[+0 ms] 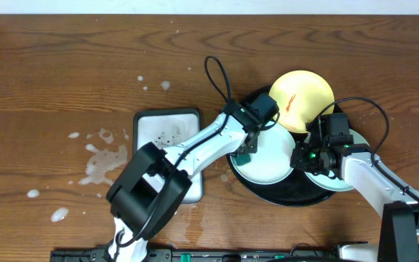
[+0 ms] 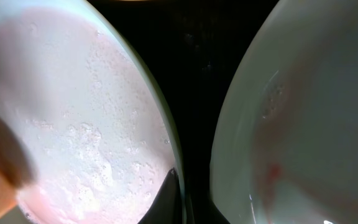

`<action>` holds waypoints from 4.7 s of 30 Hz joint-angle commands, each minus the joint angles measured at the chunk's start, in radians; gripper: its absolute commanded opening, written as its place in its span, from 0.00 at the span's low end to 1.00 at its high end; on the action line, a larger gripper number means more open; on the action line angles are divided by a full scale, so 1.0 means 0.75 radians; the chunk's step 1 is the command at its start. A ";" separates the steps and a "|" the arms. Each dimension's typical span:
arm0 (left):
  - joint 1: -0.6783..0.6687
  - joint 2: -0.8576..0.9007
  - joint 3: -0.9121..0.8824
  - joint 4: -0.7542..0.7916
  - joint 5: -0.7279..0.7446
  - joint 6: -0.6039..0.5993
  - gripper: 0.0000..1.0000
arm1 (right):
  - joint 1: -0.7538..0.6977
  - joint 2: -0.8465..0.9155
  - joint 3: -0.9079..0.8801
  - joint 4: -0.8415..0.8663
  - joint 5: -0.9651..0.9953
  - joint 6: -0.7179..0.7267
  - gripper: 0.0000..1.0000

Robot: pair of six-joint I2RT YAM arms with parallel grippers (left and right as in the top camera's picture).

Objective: Clean dirty plates on tray and stack at the side
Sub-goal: 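Return the sponge to the soapy tray with the left gripper, then lift the scrubbed plate with the right gripper and place it right of the tray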

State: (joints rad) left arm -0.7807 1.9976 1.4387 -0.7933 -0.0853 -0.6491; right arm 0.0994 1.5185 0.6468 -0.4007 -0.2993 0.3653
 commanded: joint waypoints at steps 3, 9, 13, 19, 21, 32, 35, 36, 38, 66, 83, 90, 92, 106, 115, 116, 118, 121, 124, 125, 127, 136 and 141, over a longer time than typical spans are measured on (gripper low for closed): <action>0.040 -0.211 0.027 -0.053 -0.074 0.050 0.08 | -0.001 0.022 -0.001 -0.003 0.085 -0.071 0.01; 0.106 -0.395 0.025 -0.218 -0.071 0.145 0.08 | 0.000 -0.019 0.054 -0.058 0.084 -0.136 0.01; 0.202 -0.434 -0.023 -0.302 -0.070 0.153 0.08 | 0.001 -0.083 0.122 -0.158 0.091 -0.176 0.01; 0.386 -0.435 -0.218 -0.276 0.053 0.202 0.08 | 0.047 -0.235 0.233 -0.339 0.261 -0.184 0.01; 0.460 -0.440 -0.280 -0.227 0.172 0.259 0.08 | 0.094 -0.294 0.260 -0.385 0.368 -0.181 0.01; 0.631 -0.592 -0.325 -0.186 0.340 0.363 0.45 | 0.479 -0.472 0.297 -0.449 1.240 -0.186 0.01; 0.631 -0.653 -0.325 -0.202 0.340 0.363 0.50 | 0.603 -0.471 0.297 -0.448 1.426 -0.273 0.01; 0.631 -0.671 -0.325 -0.208 0.340 0.363 0.52 | 0.640 -0.472 0.298 -0.448 1.472 -0.283 0.01; 0.631 -0.718 -0.325 -0.222 0.340 0.363 0.56 | 0.732 -0.472 0.298 -0.449 1.592 -0.291 0.01; 0.631 -0.981 -0.325 -0.333 0.339 0.376 0.83 | 1.171 -0.474 0.494 -0.449 1.914 -0.510 0.01; 0.631 -0.981 -0.325 -0.333 0.339 0.376 0.84 | 1.171 -0.474 0.494 -0.460 1.914 -0.535 0.01; 0.631 -0.981 -0.325 -0.333 0.339 0.376 0.84 | 1.171 -0.474 0.494 -0.460 1.914 -0.535 0.01; 0.631 -0.981 -0.325 -0.333 0.339 0.376 0.84 | 1.171 -0.474 0.494 -0.460 1.914 -0.535 0.01; 0.631 -0.981 -0.325 -0.333 0.339 0.376 0.85 | 1.171 -0.474 0.494 -0.460 1.914 -0.534 0.01; 0.631 -0.981 -0.325 -0.333 0.339 0.376 0.84 | 1.171 -0.474 0.494 -0.460 1.914 -0.534 0.01; 0.631 -0.981 -0.325 -0.333 0.339 0.376 0.84 | 1.171 -0.474 0.494 -0.460 1.914 -0.534 0.01; 0.631 -0.981 -0.325 -0.333 0.339 0.376 0.84 | 1.171 -0.474 0.494 -0.459 1.910 -0.529 0.01; 0.631 -0.981 -0.325 -0.333 0.339 0.376 0.84 | 1.163 -0.474 0.494 -0.481 1.968 -0.533 0.01; 0.631 -0.981 -0.325 -0.333 0.338 0.376 0.84 | 1.131 -0.474 0.494 -0.467 1.928 -0.505 0.01; 0.631 -0.981 -0.325 -0.333 0.338 0.376 0.84 | 1.135 -0.474 0.494 -0.467 1.861 -0.538 0.01; 0.631 -0.981 -0.325 -0.333 0.339 0.376 0.84 | 1.134 -0.474 0.494 -0.501 1.953 -0.559 0.01; 0.631 -0.981 -0.325 -0.333 0.339 0.376 0.84 | 1.043 -0.476 0.495 -0.531 1.869 -0.378 0.01; 0.631 -0.981 -0.325 -0.333 0.339 0.376 0.84 | 0.817 -0.482 0.495 -0.549 1.550 -0.199 0.01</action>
State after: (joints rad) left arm -0.3103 1.2633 1.1923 -1.0401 0.1593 -0.3721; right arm 0.8200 1.1748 0.9997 -0.8146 1.0092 0.0769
